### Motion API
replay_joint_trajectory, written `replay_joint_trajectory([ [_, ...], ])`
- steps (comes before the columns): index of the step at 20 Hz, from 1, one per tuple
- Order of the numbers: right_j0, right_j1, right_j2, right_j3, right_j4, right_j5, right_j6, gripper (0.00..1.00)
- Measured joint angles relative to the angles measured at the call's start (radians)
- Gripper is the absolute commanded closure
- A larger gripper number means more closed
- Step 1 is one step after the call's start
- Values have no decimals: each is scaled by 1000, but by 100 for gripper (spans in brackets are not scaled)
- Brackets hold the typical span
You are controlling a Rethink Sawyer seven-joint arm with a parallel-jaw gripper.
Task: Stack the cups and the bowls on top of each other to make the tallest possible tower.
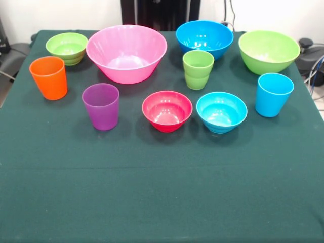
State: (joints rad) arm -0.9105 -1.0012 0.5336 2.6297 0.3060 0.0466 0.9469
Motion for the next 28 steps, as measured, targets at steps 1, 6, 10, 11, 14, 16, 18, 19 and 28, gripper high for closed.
replay_joint_trajectory([
  [1,51,5,-67,-33,-34,44,0,0],
  [6,211,11,-245,-176,-167,274,0,0],
  [10,240,10,-289,-254,-228,410,0,0],
  [11,239,10,-296,-274,-239,437,0,0],
  [14,231,10,-308,-312,-247,461,0,0],
  [16,226,10,-314,-329,-247,461,0,0],
  [18,223,13,-322,-344,-247,459,1,0],
  [19,223,18,-326,-349,-247,453,2,0],
  [28,204,235,-348,-412,-321,105,6,0],
])
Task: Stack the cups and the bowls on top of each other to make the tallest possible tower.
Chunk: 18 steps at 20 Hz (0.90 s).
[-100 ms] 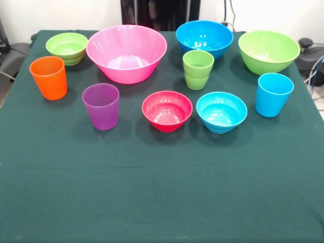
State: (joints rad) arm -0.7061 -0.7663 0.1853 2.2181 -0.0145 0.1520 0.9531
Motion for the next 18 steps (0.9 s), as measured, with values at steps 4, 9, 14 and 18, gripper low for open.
replay_joint_trajectory([
  [4,-4,85,-10,-18,-47,-152,0,0],
  [9,21,176,-48,-57,-121,-295,0,0],
  [14,50,212,-72,-92,-150,-303,0,0],
  [18,63,218,-78,-109,-151,-307,7,0],
])
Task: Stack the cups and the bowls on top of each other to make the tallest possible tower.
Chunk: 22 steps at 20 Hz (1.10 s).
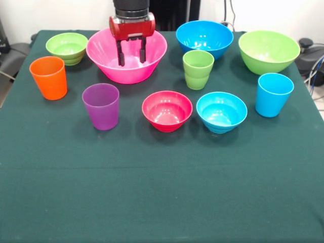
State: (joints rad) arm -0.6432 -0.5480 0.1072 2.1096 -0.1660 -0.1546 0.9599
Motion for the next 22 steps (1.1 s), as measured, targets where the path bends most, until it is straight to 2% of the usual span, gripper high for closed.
replay_joint_trajectory([
  [3,28,0,-24,-10,10,-18,17,0],
  [6,90,0,-70,-14,50,-50,47,0],
  [10,227,-6,-151,-14,148,-110,110,0],
  [12,323,-19,-200,-13,209,-145,164,0],
  [14,381,-32,-229,-13,238,-167,206,0],
  [19,463,-56,-281,-13,258,-215,305,0],
  [22,486,-60,-311,-13,258,-251,367,0],
])
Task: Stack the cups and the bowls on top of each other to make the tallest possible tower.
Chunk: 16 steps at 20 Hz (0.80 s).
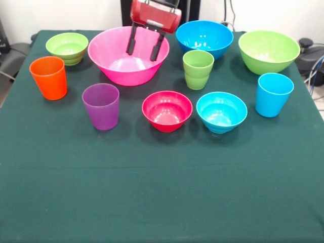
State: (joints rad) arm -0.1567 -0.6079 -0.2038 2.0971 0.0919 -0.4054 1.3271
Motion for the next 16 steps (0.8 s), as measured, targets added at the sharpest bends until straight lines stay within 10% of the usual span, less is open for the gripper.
replay_joint_trajectory([
  [16,-68,94,-32,-33,-102,-61,137,0],
])
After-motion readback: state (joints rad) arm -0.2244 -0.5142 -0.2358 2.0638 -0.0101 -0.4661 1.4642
